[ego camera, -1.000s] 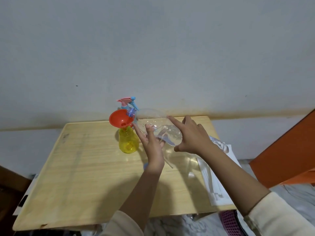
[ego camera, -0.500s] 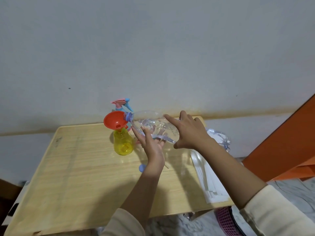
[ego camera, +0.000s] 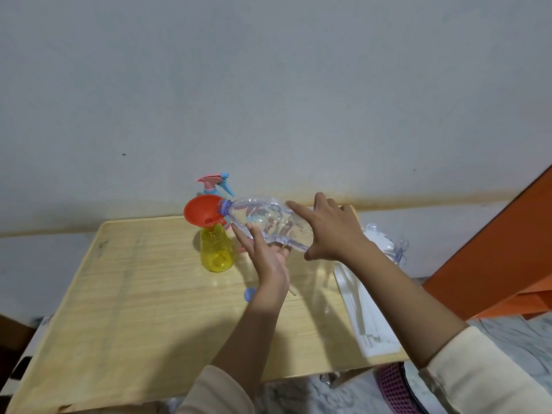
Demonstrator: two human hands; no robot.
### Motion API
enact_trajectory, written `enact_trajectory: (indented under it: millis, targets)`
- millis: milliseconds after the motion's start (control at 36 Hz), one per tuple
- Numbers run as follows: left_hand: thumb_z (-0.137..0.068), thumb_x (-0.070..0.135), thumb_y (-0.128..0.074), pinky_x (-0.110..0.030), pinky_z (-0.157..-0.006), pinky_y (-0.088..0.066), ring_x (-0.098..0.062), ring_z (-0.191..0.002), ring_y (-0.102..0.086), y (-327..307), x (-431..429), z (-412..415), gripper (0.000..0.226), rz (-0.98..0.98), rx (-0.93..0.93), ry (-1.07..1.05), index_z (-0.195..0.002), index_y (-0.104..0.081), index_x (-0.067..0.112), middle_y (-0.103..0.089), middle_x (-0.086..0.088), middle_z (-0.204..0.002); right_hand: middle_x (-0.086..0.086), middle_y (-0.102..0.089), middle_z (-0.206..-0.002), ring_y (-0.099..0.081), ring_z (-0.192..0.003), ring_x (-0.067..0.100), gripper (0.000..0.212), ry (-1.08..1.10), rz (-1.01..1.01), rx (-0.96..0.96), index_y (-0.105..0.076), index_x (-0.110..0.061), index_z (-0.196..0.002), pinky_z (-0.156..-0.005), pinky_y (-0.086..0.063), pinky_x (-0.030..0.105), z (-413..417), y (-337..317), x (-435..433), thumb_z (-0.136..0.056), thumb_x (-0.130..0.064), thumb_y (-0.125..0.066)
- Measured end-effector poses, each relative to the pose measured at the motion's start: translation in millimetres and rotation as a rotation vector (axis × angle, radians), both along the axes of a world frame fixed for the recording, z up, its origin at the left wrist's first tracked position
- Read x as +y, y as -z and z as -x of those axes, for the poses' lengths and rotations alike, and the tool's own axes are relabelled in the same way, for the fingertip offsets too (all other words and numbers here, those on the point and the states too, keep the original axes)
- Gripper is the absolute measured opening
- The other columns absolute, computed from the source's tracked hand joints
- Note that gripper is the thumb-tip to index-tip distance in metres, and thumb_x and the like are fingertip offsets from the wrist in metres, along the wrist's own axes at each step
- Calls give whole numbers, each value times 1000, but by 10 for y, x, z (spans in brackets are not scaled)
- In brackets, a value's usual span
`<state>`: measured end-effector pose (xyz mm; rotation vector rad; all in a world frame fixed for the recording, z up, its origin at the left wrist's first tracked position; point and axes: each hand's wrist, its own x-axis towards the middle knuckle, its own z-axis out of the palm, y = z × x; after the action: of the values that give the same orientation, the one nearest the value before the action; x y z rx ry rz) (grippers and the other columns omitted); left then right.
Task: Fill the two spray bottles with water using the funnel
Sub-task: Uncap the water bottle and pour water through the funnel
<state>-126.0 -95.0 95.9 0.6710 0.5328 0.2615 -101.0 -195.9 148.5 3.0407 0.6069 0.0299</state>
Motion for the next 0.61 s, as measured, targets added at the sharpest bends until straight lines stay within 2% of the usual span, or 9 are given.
enact_trajectory:
  millis: [139,194,250,306,361,444,500,556,611]
  targets:
    - [-98,48,-36,-56,-103,-32,-43,-140,-23,-42,-6,10,54,18,7,21,-144,-7,52,-9,2,-159,7,-36,-121,-45,-107,25,102,1,14,-12,-14,-42,-143,-86,-38,37,5,-23,0,-61,-40,-74]
    - [-99,45,-34,-51,-97,-38,-39,-133,-38,-77,-10,27,53,13,-8,16,-144,-7,50,-20,1,-156,7,-36,-121,-46,-107,25,102,3,14,-10,-14,-42,-144,-86,-39,38,4,-28,0,-61,-39,-74]
    - [-100,44,-33,-44,-88,-41,-32,-113,-54,-108,-15,44,52,-5,-29,2,-145,-7,49,-29,-2,-152,7,-36,-121,-46,-107,26,102,5,14,-8,-14,-42,-144,-86,-39,38,3,-34,3,-61,-39,-73]
    - [-100,44,-33,-44,-88,-40,-29,-108,-54,-112,-15,50,52,-38,-39,-3,-145,-7,49,-34,-1,-148,7,-36,-120,-46,-107,26,102,5,20,-8,-14,-42,-144,-85,-38,37,4,-39,5,-61,-39,-73]
    - [-100,43,-32,-42,-85,-41,-26,-98,-57,-122,-19,59,52,-130,-15,-17,-145,-7,47,-41,2,-133,7,-36,-120,-46,-106,25,101,4,30,-13,-14,-42,-144,-83,-38,36,9,-44,4,-61,-40,-73]
    - [-101,42,-32,-44,-89,-37,-30,-108,-53,-102,-36,69,52,-291,20,-31,-146,-6,46,-41,4,-126,7,-36,-120,-46,-106,25,101,5,34,-13,-14,-42,-144,-83,-36,36,17,-51,5,-62,-40,-73]
    - [-100,42,-32,-46,-90,-37,-24,-96,-58,-88,-35,70,52,-352,22,-33,-145,-6,47,-44,6,-118,7,-36,-120,-45,-107,25,102,5,39,-12,-14,-41,-144,-84,-36,36,24,-53,9,-62,-40,-73]
    - [-100,43,-32,-46,-89,-39,-19,-82,-61,-67,-31,59,51,-340,12,-30,-145,-8,48,-47,6,-112,7,-36,-121,-45,-108,25,102,5,45,-12,-13,-41,-145,-85,-36,36,30,-54,12,-62,-40,-74]
    - [-100,44,-32,-46,-90,-39,-20,-83,-59,-60,-30,53,51,-251,-2,-22,-145,-8,47,-46,6,-111,8,-36,-122,-46,-108,25,102,6,43,-15,-14,-41,-144,-85,-36,36,37,-53,17,-62,-40,-73]
